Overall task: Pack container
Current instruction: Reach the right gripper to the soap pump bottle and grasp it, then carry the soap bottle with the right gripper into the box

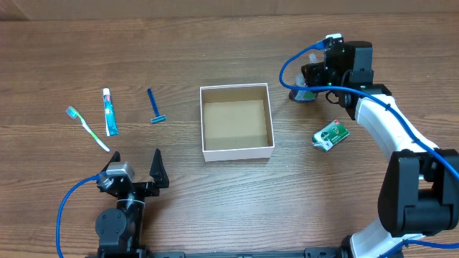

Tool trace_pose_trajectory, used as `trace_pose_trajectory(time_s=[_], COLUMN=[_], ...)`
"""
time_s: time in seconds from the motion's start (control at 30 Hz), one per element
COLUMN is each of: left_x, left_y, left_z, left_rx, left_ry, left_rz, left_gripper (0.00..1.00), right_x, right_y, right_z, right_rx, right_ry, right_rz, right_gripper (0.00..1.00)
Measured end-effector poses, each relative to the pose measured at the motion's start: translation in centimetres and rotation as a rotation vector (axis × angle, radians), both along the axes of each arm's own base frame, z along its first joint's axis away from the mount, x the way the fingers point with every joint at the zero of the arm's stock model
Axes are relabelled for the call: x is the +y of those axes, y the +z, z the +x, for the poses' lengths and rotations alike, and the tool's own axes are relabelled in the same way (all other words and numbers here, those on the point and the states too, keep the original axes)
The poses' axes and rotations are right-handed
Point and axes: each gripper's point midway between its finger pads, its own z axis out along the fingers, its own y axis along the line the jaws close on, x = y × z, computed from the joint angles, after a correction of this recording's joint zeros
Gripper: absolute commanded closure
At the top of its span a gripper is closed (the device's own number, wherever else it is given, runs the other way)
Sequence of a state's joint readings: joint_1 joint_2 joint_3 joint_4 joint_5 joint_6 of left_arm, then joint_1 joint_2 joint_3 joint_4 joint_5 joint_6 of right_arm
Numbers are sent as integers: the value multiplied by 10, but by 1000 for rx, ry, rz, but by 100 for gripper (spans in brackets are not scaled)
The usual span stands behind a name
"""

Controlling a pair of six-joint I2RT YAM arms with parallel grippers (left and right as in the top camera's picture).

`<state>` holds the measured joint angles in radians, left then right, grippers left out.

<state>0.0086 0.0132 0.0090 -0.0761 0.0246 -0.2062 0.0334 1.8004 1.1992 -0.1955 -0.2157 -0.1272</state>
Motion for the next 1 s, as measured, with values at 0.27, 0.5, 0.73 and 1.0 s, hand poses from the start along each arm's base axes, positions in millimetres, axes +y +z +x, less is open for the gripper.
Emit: trace_pose_trajectory(time_s=[0.27,0.5,0.73,1.0], left_x=[0,0,0,0], left_y=[0,0,0,0], left_z=[0,0,0,0], left_rx=[0,0,0,0], left_ry=[0,0,0,0], left_rz=[0,0,0,0], left_gripper=[0,0,0,0], right_x=[-2,-4,-1,65], right_y=[6,25,114,162], right_z=[4,-1,-30,-80], right_rx=[-23,-38,-170,-167], right_ry=[-4,-28,-57,50], right_rz=[-13,1,60,221], right_gripper=[76,83,87,87])
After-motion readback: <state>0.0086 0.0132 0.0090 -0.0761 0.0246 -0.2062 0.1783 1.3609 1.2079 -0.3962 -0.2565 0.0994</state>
